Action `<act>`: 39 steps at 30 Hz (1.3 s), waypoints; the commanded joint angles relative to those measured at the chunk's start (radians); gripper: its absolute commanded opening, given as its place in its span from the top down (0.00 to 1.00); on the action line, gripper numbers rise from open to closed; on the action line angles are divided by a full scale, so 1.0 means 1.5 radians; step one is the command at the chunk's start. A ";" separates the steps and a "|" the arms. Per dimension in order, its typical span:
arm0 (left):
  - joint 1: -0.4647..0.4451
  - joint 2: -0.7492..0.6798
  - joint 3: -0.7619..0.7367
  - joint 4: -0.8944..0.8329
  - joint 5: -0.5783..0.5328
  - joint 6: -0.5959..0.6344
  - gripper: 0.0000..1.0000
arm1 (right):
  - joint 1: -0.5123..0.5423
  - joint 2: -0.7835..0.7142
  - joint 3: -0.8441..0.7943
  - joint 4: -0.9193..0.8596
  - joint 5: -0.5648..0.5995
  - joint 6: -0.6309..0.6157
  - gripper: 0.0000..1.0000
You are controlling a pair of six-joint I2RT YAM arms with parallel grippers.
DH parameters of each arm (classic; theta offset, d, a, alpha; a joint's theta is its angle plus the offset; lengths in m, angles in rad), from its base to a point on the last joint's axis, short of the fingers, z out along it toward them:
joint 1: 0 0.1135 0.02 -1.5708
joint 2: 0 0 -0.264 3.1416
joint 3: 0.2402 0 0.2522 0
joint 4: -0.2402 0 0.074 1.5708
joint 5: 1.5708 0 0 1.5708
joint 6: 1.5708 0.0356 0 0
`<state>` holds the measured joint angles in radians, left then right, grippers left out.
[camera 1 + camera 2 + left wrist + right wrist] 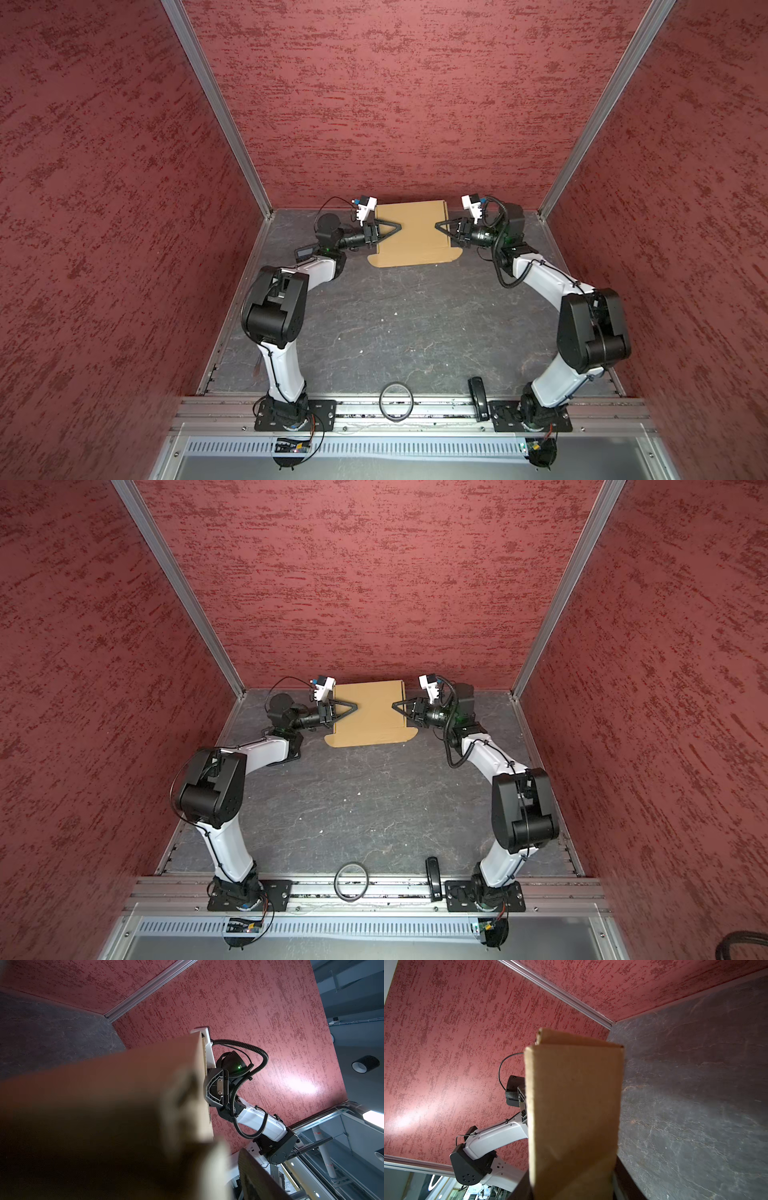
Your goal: Fold the paper box
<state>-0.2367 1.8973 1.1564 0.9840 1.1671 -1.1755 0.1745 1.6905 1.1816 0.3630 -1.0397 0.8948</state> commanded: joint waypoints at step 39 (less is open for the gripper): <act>0.056 -0.006 0.031 -0.185 0.003 -0.035 0.70 | -0.038 -0.075 0.031 -0.170 0.058 -0.174 0.22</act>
<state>-0.1776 1.9110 1.1862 0.8490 1.1770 -1.2240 0.1352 1.6444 1.1839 0.2836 -1.0092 0.8120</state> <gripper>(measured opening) 0.418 0.782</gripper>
